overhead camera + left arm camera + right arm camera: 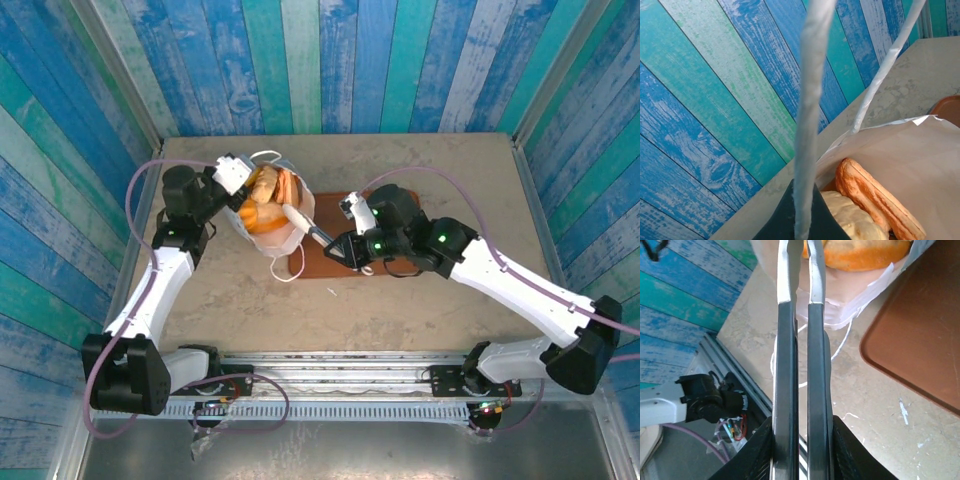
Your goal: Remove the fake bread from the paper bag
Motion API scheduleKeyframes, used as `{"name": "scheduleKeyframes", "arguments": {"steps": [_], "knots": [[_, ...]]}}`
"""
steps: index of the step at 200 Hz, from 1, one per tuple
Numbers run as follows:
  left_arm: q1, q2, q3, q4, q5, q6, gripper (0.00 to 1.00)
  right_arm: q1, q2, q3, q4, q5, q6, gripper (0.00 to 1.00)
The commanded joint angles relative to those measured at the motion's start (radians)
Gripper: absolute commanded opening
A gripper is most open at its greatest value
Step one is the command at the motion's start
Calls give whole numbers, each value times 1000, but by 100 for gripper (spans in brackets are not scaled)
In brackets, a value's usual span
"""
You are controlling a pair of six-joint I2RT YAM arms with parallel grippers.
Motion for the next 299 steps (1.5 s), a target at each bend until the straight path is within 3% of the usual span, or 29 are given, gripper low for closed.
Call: {"name": "scheduleKeyframes", "arguments": {"steps": [1,34,74,299], "knots": [[-8,-21,2,117,51,-35,8,3,30,44,3,34,39,30],[-11,-20,9,100,58,-64,8,2,84,64,53,45,76,31],[-16,-5,18,47,60,-54,0,-9,145,87,75,34,101,30],[-25,-21,0,11,99,2,1,-56,333,174,174,-38,151,44]]}}
